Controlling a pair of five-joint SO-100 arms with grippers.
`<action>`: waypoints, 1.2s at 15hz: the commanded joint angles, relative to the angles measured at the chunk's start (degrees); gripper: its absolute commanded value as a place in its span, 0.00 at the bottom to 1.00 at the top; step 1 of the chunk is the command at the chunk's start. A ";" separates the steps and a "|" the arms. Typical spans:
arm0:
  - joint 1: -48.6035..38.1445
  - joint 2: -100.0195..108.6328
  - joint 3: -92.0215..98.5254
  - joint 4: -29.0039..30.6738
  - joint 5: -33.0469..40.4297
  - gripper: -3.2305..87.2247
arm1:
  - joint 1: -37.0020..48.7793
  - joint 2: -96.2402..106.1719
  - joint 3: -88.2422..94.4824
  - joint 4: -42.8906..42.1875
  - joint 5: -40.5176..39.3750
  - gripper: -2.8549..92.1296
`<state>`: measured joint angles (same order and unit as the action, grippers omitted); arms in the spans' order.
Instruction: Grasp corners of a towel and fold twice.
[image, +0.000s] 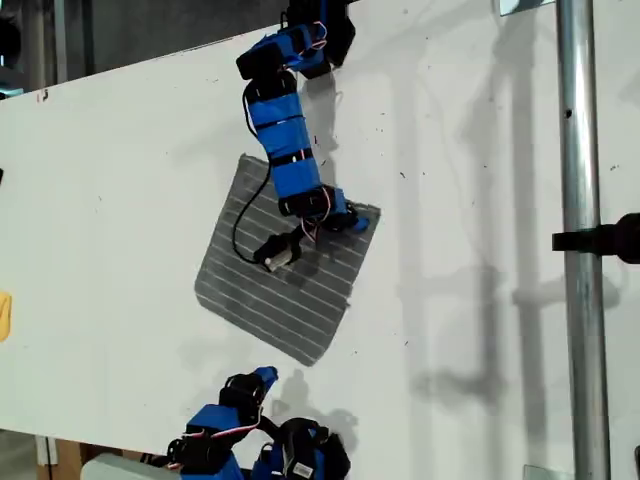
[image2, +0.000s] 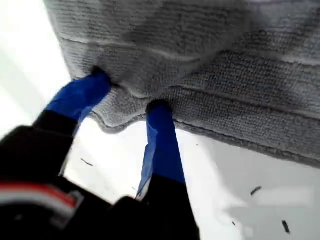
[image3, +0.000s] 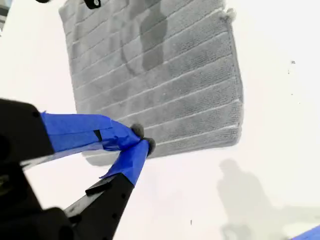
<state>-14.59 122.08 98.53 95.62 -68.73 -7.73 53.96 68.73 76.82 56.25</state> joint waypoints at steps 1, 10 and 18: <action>0.09 2.11 -0.09 -0.35 -0.88 0.02 | 0.18 -0.26 -1.14 -0.26 -0.44 0.03; 4.13 -5.36 -6.86 0.70 4.39 0.29 | -0.09 0.18 -1.67 -1.41 -0.44 0.03; 1.49 -6.06 14.94 -14.41 7.73 0.42 | -0.62 1.05 -1.67 -2.11 0.53 0.03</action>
<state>-11.43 115.93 109.16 86.84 -60.47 -7.82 53.53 68.12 75.85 56.34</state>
